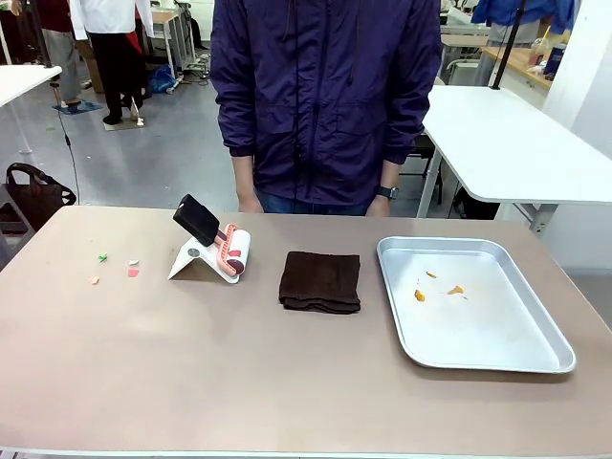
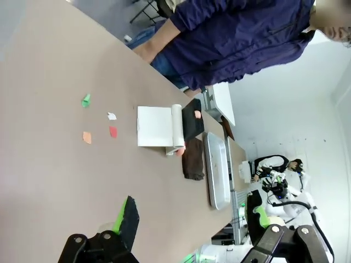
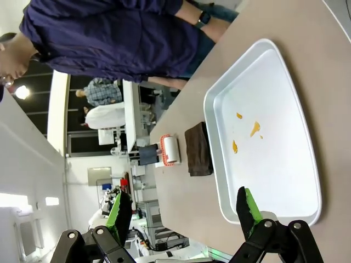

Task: Clean the surface of the table.
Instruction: Hold the Lint Roller with your left hand and the towel with your right hand.

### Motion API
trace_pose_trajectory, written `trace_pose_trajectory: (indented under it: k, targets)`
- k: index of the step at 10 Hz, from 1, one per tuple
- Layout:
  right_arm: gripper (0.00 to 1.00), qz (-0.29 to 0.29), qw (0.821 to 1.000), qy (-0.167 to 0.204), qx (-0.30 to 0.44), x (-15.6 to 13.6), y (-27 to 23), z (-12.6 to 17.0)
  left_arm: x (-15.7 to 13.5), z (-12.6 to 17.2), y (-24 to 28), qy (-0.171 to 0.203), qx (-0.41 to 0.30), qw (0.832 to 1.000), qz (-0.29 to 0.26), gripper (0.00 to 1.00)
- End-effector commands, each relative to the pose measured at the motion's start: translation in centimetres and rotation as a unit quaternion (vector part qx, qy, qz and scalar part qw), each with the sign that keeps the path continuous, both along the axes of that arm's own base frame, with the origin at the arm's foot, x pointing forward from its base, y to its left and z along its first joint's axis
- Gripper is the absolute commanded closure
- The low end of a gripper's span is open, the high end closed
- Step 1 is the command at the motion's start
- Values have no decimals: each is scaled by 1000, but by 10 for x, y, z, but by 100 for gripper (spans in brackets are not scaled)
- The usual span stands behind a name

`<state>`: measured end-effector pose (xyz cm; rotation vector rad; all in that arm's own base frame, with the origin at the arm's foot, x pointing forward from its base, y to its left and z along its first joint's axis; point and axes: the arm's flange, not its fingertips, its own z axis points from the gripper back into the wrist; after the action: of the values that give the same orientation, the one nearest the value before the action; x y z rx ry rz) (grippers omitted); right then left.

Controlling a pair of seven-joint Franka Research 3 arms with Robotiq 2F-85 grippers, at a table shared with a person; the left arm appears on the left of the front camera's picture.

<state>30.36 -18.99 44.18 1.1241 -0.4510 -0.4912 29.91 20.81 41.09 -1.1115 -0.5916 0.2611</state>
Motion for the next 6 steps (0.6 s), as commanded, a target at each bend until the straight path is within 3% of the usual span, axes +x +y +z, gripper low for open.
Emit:
trace_pose_trajectory:
  k: [1, 5, 6]
  targets:
    - [0, 1, 1000, -3, 5, 0, 1, 3, -13, -4, 7, -10, -7, 1000, -15, 0]
    - [0, 3, 1000, 1, -1, 0, 1, 1, -10, -1, 5, -3, -9, 1000, -6, 0]
    - [0, 3, 999, 1, -53, 2, 15, 5, -8, 6, -2, 2, 27, 1000, -13, 0]
